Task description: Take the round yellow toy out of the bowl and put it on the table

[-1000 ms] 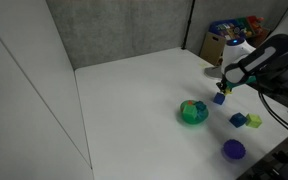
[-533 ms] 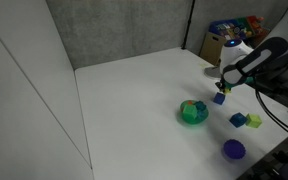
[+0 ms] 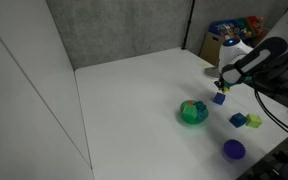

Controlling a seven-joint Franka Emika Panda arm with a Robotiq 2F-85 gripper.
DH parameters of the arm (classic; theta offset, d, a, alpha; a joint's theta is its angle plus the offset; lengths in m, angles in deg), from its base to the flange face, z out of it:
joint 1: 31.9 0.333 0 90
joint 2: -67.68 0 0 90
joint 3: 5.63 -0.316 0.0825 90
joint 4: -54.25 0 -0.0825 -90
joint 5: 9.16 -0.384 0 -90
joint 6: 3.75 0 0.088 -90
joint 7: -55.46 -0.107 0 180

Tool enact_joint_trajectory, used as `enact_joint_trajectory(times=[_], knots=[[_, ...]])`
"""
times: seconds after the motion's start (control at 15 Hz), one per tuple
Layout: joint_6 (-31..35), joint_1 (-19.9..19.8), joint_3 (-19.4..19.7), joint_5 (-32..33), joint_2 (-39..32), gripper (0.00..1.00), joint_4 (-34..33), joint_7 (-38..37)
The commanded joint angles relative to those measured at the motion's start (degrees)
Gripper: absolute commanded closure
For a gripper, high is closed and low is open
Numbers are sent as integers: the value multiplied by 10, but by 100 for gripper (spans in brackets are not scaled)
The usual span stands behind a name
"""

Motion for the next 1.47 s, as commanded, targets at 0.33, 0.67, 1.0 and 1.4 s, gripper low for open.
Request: enact_joint_trajectory(times=[0.33,0.67,1.0,1.4], knots=[[6,15,19,27,-10,87,0,-16],[5,16,19,30,-16,43,4,-13],[9,29,14,32,18,8,27,-3],[-1,48,-22,25,148,0,89,28]])
